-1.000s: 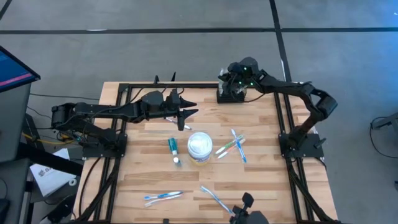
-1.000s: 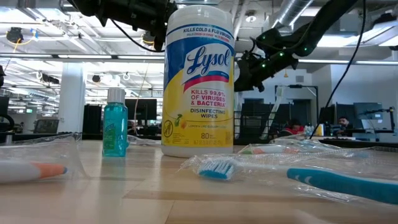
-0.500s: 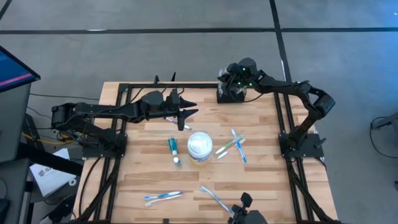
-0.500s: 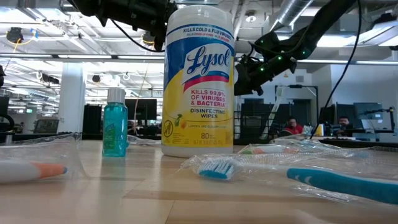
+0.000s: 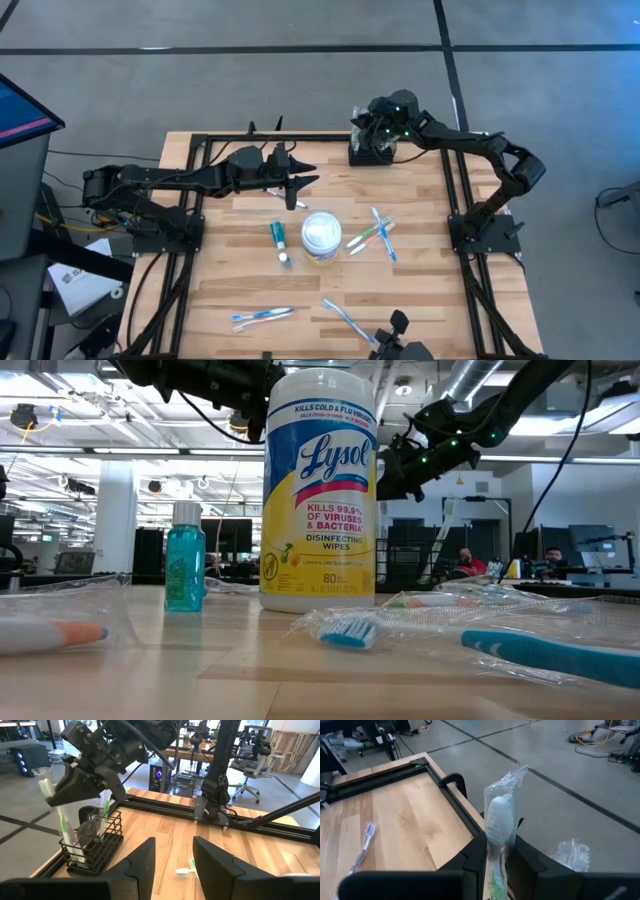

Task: Pick & Place toothbrushing station
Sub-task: Put the top green toothbrush into the black mesh organizer, then put the purple toothbrush into the black mesh organizer

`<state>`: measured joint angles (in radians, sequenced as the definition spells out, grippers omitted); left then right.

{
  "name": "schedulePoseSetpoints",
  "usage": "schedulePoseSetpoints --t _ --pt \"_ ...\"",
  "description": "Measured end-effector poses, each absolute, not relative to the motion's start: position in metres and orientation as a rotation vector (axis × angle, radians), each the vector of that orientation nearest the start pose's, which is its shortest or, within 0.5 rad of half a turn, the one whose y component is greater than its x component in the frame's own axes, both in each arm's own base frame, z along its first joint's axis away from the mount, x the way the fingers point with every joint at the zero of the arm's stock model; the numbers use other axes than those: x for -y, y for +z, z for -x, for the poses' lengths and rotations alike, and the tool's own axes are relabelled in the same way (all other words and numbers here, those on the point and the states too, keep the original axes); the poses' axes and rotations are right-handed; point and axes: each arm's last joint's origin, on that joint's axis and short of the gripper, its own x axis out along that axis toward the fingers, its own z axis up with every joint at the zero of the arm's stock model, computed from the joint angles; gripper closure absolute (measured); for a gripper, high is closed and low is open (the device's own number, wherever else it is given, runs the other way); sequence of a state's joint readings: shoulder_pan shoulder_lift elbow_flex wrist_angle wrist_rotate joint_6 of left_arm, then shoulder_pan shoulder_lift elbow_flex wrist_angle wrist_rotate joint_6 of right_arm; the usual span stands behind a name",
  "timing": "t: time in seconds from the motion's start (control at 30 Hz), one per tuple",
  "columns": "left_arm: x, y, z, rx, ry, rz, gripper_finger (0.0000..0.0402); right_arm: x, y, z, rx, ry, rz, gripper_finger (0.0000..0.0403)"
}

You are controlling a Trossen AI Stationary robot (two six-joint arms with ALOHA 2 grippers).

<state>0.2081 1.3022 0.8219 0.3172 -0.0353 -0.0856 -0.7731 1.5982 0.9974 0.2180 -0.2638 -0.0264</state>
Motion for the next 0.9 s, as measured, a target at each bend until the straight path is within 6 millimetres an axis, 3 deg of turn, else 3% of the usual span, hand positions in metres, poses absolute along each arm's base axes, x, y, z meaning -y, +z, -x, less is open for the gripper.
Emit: schedulePoseSetpoints --t 0.27,0.6,0.9 --pt "-0.061 0.282 -0.284 -0.152 0.249 0.100 0.0275 0.239 0.234 -0.256 -0.417 -0.491 -0.191 0.0331" --pt "-0.061 0.282 -0.284 -0.156 0.248 0.101 0.0274 0.240 0.236 -0.255 -0.408 -0.495 -0.175 0.0252" --pt "-0.061 0.282 -0.284 -0.156 0.248 0.101 0.0274 0.234 0.260 -0.247 -0.337 -0.507 -0.136 0.0222"
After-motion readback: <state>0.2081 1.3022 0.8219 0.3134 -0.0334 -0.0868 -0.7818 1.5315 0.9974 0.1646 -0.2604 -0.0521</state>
